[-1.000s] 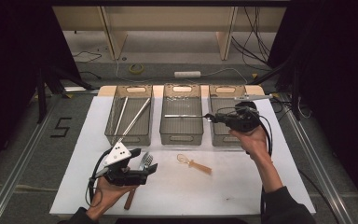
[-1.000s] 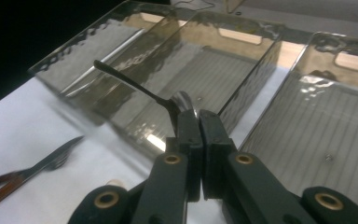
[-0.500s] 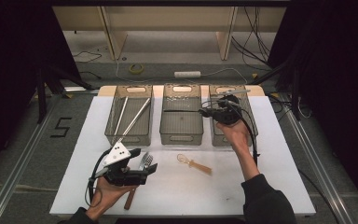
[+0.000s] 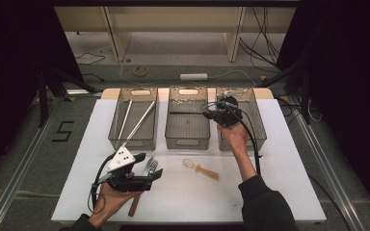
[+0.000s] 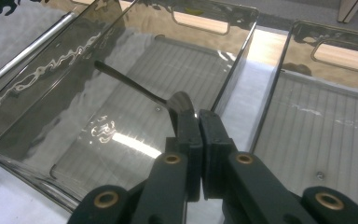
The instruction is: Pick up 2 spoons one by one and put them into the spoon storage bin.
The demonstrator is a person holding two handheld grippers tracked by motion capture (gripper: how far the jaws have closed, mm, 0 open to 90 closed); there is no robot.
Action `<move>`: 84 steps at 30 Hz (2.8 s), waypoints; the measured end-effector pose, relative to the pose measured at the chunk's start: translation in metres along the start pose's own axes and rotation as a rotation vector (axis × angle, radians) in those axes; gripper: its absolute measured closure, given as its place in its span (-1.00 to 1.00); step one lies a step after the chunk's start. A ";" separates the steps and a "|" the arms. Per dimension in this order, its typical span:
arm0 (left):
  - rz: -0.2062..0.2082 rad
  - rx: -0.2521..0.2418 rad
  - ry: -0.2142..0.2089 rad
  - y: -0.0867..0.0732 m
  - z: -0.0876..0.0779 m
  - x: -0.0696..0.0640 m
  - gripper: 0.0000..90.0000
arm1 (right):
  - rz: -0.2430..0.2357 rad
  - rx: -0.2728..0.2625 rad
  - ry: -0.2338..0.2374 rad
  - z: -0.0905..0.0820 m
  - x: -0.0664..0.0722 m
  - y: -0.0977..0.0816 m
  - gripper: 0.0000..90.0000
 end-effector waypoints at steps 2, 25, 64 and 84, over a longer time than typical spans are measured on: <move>0.003 0.001 -0.001 0.000 0.000 0.000 -0.60 | 0.004 0.000 0.005 0.001 0.001 0.000 0.98; 0.003 0.000 0.001 0.000 0.000 0.000 -0.60 | -0.003 0.033 0.148 -0.001 0.011 -0.013 0.59; -0.018 -0.016 0.001 0.000 -0.001 0.003 -0.62 | -0.234 0.043 0.373 -0.061 0.028 -0.058 -0.31; -0.042 -0.048 -0.012 0.000 -0.005 0.005 -0.63 | -0.358 0.240 0.385 -0.043 0.040 -0.082 -0.29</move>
Point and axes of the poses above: each handheld gripper's, and its own axes: z roughly forward along the jaws, y roughly out of its top, x roughly to its left, the point moved 2 cm from there along z, roughly forward along the jaws, and after that the axes turned 2 degrees about -z, right-handed, at the moved point
